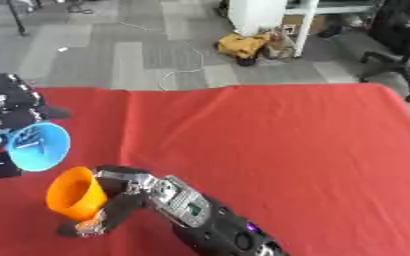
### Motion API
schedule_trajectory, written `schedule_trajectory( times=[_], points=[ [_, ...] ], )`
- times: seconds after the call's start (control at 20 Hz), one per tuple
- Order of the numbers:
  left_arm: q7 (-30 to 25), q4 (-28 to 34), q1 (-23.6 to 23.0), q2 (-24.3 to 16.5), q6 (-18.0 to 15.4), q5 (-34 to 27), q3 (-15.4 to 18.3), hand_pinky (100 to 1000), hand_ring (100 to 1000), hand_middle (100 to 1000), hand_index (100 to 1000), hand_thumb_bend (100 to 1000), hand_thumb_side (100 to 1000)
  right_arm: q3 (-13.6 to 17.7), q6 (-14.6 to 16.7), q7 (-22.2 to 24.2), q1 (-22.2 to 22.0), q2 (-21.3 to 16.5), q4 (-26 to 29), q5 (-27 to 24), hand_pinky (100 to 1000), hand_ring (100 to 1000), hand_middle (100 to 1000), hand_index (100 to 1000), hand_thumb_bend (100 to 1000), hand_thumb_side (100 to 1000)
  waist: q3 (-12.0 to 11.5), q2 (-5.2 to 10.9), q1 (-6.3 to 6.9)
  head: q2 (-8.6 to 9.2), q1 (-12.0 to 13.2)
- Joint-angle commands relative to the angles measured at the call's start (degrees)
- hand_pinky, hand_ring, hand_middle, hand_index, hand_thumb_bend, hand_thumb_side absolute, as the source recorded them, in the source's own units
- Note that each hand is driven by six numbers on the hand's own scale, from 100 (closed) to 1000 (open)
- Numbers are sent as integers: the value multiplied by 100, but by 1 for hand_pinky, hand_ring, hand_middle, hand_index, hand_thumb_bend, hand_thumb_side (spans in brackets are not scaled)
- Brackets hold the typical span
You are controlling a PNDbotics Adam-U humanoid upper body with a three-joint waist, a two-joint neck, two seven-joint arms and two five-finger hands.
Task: Pour the contents of one cup into another cup.
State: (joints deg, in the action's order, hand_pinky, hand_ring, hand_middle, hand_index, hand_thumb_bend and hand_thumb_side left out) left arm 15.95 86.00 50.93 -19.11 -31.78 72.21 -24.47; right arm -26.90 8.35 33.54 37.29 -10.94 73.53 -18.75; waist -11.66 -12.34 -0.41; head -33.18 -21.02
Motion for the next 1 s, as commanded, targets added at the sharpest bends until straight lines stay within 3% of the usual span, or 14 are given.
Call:
schedule_trajectory(
  times=[0.05, 1.0],
  points=[
    [67, 125, 116, -48, -18, 110, 20, 525, 386, 399, 727, 688, 100, 38, 14, 13, 93, -83, 112, -51, 575, 452, 467, 743, 327, 100, 1, 112, 15, -24, 2],
    [153, 74, 123, -26, -10, 328, 35, 531, 387, 399, 730, 685, 100, 36, 19, 21, 87, -75, 106, -51, 573, 452, 467, 743, 328, 100, 26, 115, 18, -14, -4]
  ],
)
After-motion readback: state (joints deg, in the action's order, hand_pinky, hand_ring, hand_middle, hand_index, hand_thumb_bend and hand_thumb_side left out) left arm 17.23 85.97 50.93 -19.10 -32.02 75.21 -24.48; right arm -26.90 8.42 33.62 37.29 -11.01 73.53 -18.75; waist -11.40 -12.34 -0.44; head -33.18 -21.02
